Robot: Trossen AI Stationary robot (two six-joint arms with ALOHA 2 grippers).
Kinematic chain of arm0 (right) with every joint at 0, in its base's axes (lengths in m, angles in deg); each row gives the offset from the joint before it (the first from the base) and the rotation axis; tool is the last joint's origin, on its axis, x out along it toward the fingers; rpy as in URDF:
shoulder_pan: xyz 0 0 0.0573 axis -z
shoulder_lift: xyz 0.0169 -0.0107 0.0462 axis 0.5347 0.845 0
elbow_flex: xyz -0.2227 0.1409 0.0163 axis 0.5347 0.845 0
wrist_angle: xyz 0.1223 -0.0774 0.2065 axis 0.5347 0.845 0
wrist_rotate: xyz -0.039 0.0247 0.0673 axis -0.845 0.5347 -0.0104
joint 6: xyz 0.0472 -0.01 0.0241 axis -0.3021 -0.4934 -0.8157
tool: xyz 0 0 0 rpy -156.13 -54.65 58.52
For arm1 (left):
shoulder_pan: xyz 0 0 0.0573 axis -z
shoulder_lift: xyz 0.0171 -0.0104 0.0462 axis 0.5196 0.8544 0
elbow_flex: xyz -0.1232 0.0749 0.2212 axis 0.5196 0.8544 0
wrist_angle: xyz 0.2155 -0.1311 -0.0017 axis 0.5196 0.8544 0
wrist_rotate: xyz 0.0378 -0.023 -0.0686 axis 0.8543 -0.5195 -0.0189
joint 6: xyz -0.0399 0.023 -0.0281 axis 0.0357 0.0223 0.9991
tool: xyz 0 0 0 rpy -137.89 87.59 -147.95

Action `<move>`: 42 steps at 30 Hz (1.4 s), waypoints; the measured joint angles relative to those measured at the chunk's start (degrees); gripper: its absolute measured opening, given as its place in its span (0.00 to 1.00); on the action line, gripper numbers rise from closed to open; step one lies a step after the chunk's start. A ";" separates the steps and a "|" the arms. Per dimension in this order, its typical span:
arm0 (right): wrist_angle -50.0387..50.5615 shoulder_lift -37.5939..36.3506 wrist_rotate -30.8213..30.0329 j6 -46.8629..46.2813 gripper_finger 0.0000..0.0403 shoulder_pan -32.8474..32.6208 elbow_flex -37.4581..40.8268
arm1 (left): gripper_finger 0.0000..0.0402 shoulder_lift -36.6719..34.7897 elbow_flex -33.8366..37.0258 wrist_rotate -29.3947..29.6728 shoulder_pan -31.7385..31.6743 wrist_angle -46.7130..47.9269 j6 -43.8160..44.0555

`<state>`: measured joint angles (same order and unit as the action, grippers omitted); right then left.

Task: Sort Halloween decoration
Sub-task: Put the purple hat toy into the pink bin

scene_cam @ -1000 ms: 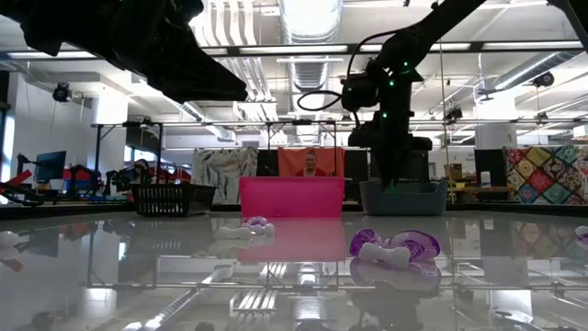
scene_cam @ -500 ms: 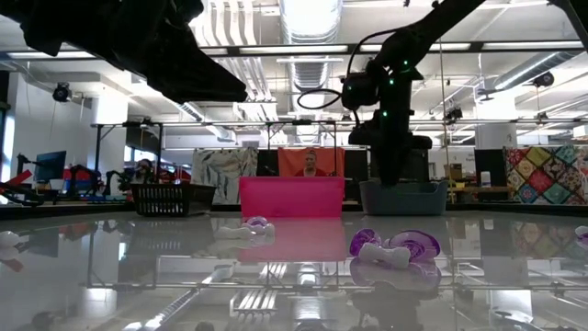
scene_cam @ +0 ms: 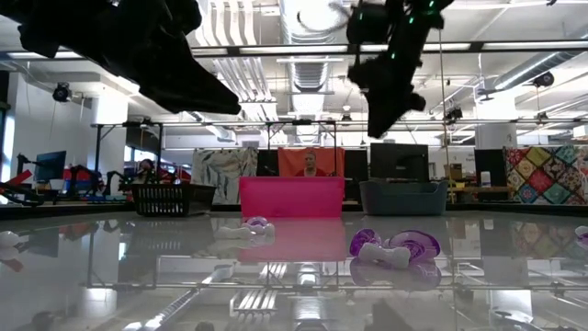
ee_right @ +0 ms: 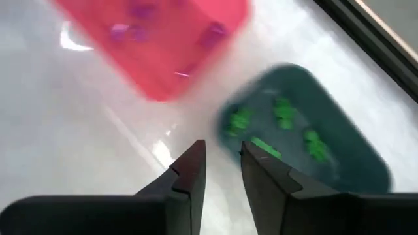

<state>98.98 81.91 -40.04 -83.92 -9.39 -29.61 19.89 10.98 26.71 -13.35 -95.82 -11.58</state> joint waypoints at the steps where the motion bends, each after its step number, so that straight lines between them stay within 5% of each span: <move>1: -0.93 -1.03 -0.10 0.33 0.21 -1.49 0.49 | 0.37 0.00 0.00 -0.04 0.00 0.04 0.22; 19: -39.09 -19.35 -1.43 5.62 0.20 -24.75 28.29 | 0.37 0.00 0.07 -0.06 0.00 0.06 0.40; 27: -48.68 -20.30 -1.45 5.50 0.20 -26.50 34.60 | 0.37 0.01 0.09 -0.09 0.00 -1.47 0.55; 42: -50.38 -20.14 -1.48 6.50 0.20 -26.45 34.63 | 0.37 4.10 0.55 -0.06 0.02 -9.07 1.47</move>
<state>48.59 61.77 -41.52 -77.42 -35.83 5.02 23.99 11.53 26.65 -13.33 -104.89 -10.11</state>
